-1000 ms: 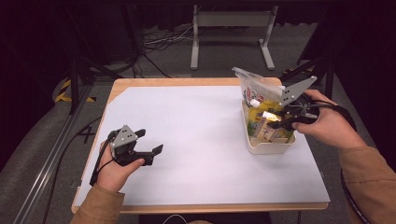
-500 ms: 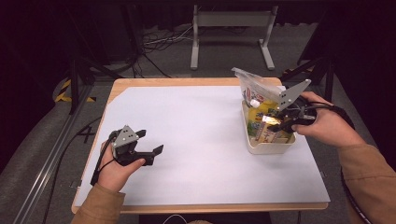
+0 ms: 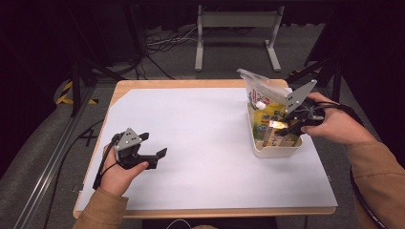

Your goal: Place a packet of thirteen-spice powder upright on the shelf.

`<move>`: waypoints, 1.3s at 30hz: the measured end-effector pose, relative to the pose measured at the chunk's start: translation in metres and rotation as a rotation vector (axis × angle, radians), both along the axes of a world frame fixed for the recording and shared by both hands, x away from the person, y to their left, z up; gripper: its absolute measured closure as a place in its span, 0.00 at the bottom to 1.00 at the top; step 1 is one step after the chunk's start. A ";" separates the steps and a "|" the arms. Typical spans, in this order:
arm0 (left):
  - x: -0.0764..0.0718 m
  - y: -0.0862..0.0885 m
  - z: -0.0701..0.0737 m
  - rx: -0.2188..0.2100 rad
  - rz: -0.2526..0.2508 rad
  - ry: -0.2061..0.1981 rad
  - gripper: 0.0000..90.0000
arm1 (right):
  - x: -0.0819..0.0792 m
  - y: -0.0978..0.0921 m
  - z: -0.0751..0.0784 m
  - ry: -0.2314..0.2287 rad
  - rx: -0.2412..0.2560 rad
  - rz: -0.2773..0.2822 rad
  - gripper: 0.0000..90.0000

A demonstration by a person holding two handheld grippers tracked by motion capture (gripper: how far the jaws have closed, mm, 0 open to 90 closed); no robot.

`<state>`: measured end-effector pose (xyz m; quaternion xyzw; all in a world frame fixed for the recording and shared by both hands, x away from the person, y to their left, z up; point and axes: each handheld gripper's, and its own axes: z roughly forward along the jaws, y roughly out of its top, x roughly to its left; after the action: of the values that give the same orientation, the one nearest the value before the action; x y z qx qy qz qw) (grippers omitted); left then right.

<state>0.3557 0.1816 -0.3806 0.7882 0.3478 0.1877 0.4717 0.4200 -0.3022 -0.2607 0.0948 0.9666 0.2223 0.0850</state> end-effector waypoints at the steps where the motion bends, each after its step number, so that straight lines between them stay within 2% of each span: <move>1: 0.000 0.000 0.000 0.002 0.002 -0.002 0.17 | 0.000 0.001 0.000 -0.001 -0.002 0.004 0.75; 4: 0.000 0.000 0.000 0.002 0.002 -0.001 0.17 | -0.002 0.002 -0.002 -0.006 -0.020 -0.001 0.75; 12: 0.001 -0.001 -0.001 0.004 0.005 0.004 0.17 | -0.004 0.002 -0.003 -0.018 -0.005 0.001 0.75; 18: 0.001 -0.001 -0.002 0.005 0.006 0.004 0.16 | -0.001 0.000 -0.003 0.006 0.007 0.031 0.75; 22: 0.001 -0.001 -0.002 0.007 0.007 0.004 0.16 | 0.001 0.002 -0.008 0.015 -0.011 0.052 0.75; 25: 0.001 -0.001 -0.003 0.007 0.009 0.002 0.16 | 0.001 0.004 -0.016 0.022 -0.057 0.046 0.74; 29: 0.001 -0.002 -0.003 0.009 0.008 0.002 0.16 | -0.001 0.005 -0.021 0.004 -0.064 0.046 0.74; 34: 0.001 -0.002 -0.003 0.011 0.006 0.003 0.16 | -0.005 0.008 -0.028 -0.010 -0.105 0.024 0.70; 39: 0.002 -0.003 -0.003 0.011 0.004 0.006 0.15 | -0.006 0.006 -0.031 -0.034 -0.103 0.020 0.64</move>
<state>0.3573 0.1784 -0.3838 0.7906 0.3499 0.1879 0.4660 0.4139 -0.2959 -0.2922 0.0768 0.9761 0.1747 0.1039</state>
